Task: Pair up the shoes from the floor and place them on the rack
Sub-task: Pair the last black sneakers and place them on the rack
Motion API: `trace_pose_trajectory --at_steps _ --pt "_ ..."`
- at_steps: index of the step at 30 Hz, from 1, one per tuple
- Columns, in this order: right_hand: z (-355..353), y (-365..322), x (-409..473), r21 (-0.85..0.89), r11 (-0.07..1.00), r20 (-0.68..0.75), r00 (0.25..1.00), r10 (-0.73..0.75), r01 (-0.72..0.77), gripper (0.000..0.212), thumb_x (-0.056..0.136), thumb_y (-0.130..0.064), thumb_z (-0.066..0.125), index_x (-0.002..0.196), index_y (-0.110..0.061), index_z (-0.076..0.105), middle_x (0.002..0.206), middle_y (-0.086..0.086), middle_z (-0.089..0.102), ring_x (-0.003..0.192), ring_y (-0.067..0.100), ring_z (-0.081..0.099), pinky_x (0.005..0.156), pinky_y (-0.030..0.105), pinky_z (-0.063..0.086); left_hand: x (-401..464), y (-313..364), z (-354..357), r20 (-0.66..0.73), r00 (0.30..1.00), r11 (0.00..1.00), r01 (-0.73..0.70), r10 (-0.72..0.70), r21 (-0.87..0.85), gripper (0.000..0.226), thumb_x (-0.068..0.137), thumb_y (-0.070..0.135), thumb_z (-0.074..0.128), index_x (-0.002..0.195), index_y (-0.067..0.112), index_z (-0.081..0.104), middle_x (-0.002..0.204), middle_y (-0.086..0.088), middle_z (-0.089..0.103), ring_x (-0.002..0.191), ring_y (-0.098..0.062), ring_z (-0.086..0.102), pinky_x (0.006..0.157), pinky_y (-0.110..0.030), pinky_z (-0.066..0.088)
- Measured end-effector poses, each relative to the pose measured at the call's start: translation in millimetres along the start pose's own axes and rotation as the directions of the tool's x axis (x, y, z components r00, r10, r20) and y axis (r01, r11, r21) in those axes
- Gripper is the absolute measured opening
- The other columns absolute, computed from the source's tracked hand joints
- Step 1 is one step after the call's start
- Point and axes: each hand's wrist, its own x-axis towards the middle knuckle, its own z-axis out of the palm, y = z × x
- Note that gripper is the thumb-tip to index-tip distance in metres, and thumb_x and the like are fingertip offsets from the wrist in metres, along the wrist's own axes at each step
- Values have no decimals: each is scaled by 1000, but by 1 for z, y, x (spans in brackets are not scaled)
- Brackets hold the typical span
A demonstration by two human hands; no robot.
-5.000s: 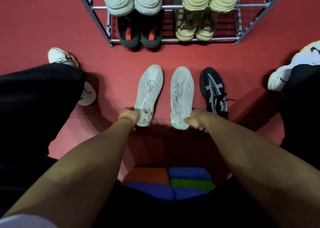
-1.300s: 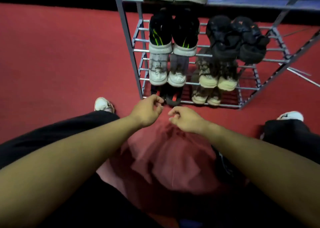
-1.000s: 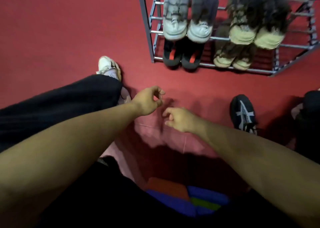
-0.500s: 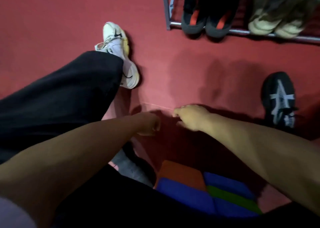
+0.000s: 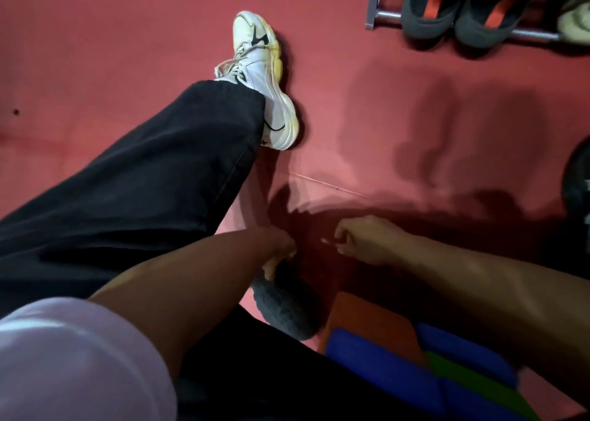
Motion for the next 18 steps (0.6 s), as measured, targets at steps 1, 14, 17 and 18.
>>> trace_pose_trajectory --at_steps 1,14,17,18 --pt "-3 1 0 13 1000 -14 1000 17 -17 32 83 -45 62 113 -33 61 112 -8 68 107 18 62 87 28 45 -1 1 -2 18 997 992 78 -77 -96 57 66 36 81 114 12 64 108 -9 71 97 -30 67 84 -32 52" --pt "-92 40 -36 571 818 -366 871 328 -69 12 90 -21 59 93 -17 70 82 -3 64 71 12 56 46 7 41 -119 23 -187 -633 598 867 401 -492 -295 52 66 44 68 110 20 54 97 0 70 89 -25 69 65 -31 45" --pt "-118 68 -54 719 693 -456 711 535 -60 18 87 -27 59 99 -18 67 99 5 68 86 24 65 72 36 58 -100 41 -208 -773 381 844 404 -507 -354 52 77 43 66 117 18 45 115 -4 60 103 -30 62 74 -39 44" --pt "-123 79 -61 741 665 -461 647 608 -97 31 84 -33 59 109 -17 65 109 8 68 95 29 67 82 44 57 -88 49 -214 -786 312 825 394 -534 -404 49 80 43 64 119 19 45 116 -3 59 105 -29 61 78 -40 45"
